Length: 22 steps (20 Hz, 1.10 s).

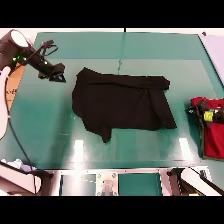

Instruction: Fold the shirts.

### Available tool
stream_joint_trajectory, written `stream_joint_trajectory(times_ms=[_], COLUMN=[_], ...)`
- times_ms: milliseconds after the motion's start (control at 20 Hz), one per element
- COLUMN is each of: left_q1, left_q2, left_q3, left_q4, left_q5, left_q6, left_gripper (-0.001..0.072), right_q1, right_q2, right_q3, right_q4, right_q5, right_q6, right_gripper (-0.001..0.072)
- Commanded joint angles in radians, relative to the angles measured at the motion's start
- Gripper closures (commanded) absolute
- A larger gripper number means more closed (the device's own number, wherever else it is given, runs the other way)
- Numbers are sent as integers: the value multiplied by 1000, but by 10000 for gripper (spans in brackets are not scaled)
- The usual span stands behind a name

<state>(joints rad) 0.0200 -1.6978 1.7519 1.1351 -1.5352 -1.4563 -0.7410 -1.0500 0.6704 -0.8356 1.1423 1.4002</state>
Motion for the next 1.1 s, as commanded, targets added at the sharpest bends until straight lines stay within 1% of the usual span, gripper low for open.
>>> stream_joint_trajectory(times_ms=[0,100,200,300,350,450,550,600,700,750,850,900,950,1000,1050], left_q1=[12,55,134,212,244,275,278,278,278,278,278,278,274,261,239], left_q2=[170,276,349,395,408,412,412,412,412,412,412,412,412,412,412], left_q3=[-290,-491,-650,-760,-792,-814,-815,-815,-815,-815,-815,-815,-816,-820,-834], left_q4=[9,8,5,-27,-42,-69,-83,-99,-137,-149,-155,-156,-164,-186,-212], left_q5=[65,132,177,194,194,193,193,195,197,196,197,196,193,197,212], left_q6=[58,76,81,111,124,130,129,130,130,130,130,129,118,112,113], left_gripper=[687,687,687,687,687,686,685,685,686,685,682,493,188,140,140], right_q1=[-27,-27,-25,-23,-13,29,90,116,129,119,70,38,6,-27,-50], right_q2=[80,79,68,27,-6,-86,-182,-226,-275,-274,-242,-212,-176,-138,-102], right_q3=[-134,-182,-225,-238,-238,-238,-225,-203,-135,-96,3,46,82,109,119], right_q4=[-100,-95,-90,-88,-62,39,152,187,196,189,151,123,88,65,57], right_q5=[72,62,-3,-76,-115,-188,-253,-280,-280,-253,-148,-121,-122,-140,-176], right_q6=[112,137,132,133,113,50,-37,-80,-141,-153,-151,-141,-105,-84,-83], right_gripper=[276,253,243,243,244,245,247,295,688,695,695,695,696,695,695])
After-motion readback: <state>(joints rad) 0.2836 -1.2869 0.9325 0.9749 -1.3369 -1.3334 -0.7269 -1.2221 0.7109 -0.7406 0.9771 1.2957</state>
